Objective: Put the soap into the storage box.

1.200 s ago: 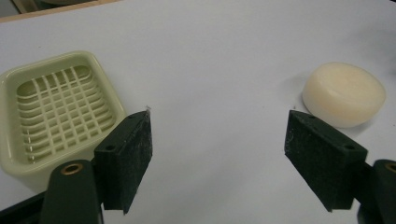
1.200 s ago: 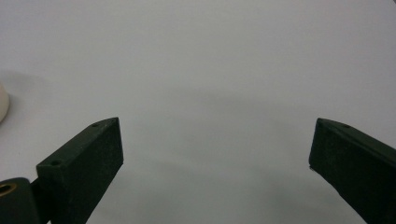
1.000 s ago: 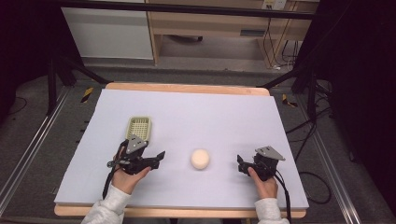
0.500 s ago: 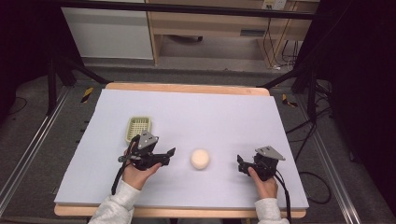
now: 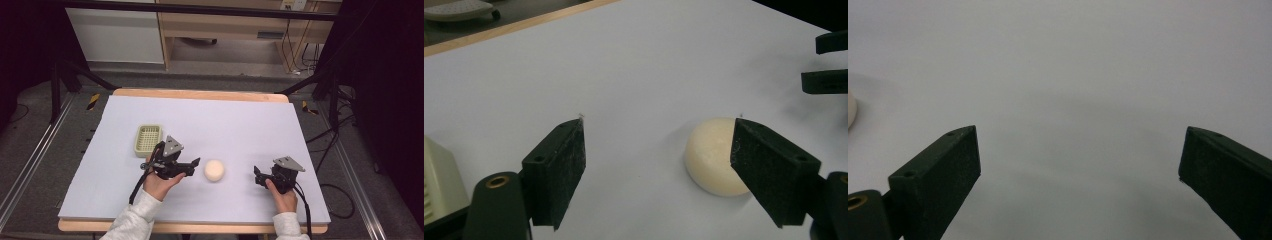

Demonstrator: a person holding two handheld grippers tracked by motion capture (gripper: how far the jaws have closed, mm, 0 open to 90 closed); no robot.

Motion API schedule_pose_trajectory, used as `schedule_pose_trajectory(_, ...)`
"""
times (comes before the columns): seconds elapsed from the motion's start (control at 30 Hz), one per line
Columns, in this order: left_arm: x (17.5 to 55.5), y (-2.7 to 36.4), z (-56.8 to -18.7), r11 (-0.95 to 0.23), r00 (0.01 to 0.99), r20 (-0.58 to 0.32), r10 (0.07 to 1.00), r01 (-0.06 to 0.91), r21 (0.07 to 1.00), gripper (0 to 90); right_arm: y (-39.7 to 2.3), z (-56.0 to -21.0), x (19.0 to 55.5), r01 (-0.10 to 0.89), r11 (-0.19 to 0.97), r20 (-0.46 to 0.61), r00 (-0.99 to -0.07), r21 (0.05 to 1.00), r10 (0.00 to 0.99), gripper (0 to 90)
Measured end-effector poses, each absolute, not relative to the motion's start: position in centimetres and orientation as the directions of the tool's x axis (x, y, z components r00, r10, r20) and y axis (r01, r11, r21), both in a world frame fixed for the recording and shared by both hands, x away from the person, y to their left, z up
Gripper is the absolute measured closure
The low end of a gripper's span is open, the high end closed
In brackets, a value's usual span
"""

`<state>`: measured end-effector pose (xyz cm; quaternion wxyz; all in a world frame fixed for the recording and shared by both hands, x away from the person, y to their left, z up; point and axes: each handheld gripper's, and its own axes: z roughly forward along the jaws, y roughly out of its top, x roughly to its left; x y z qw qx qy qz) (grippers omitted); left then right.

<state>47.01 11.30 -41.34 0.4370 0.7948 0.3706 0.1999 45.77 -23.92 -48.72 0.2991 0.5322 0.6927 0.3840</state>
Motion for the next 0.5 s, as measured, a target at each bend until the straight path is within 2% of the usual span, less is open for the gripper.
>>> schedule_pose_trajectory(0.5, 47.3, 8.6, -42.0, -0.377, 0.674, -0.011, 0.739, 0.426, 0.822, 20.4, -23.9, -48.7, 45.8, 0.512, 0.136, -0.002, -0.254, 0.848, 0.967, 3.7)
